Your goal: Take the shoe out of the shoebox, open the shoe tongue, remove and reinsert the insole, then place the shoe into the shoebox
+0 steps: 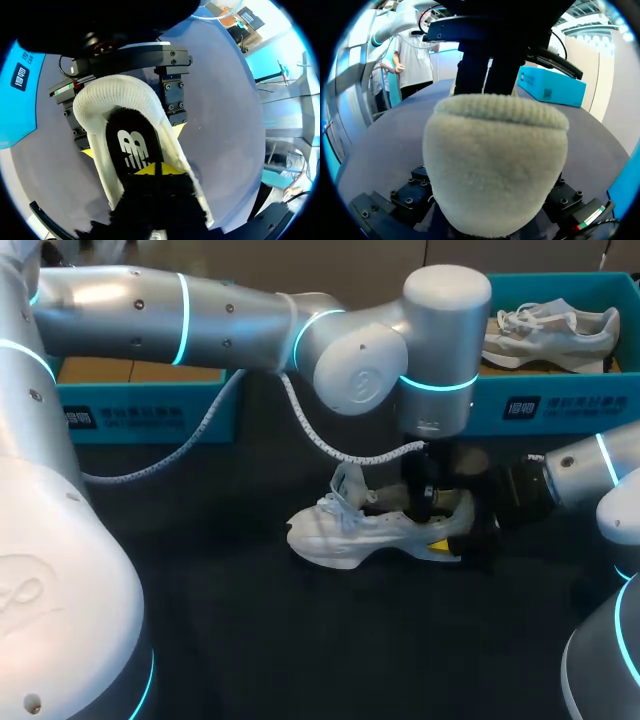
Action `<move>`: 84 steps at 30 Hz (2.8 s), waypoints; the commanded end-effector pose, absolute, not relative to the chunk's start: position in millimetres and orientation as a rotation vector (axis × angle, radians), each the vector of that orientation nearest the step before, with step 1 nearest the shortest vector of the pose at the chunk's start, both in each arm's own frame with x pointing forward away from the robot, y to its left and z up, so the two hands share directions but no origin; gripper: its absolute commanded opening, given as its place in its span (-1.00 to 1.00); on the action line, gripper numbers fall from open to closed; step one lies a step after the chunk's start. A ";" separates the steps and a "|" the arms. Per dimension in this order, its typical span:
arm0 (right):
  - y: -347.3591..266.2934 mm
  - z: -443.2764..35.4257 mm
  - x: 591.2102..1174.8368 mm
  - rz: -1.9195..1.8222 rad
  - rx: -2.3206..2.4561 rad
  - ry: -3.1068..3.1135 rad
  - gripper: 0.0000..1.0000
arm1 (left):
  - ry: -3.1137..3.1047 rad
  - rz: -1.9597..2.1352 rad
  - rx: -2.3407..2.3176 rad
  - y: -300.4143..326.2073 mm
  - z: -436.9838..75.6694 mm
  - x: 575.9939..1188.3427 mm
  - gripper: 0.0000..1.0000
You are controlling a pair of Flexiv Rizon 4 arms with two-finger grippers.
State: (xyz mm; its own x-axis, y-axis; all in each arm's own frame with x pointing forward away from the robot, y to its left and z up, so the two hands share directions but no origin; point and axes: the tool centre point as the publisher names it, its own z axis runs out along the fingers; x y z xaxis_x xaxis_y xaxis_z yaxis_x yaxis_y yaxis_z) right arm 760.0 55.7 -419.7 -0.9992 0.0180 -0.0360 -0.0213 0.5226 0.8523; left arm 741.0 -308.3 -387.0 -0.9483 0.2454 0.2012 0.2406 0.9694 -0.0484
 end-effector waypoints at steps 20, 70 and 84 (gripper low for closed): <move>59.9 -424.3 758.2 1.509 -0.003 2.709 -1.00 | -2.981 0.158 -0.458 -304.4 -418.3 751.0 -0.27; 59.9 -424.3 758.2 1.509 -0.003 2.709 -1.00 | -2.794 0.269 -0.586 -294.0 -379.0 762.1 -0.28; 59.9 -424.3 758.2 1.509 -0.003 2.709 -1.00 | -2.767 0.286 -0.651 -315.5 -384.9 749.8 -0.31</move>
State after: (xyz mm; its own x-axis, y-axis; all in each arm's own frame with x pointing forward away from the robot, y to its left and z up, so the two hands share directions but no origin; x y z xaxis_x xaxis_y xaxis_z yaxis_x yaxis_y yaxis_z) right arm 760.1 56.0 -419.6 -0.9992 0.0179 -0.0359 -0.0212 0.5230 0.8520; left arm 748.0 -311.7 -380.2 -0.8613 0.4586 0.2185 0.4035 0.8789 -0.2543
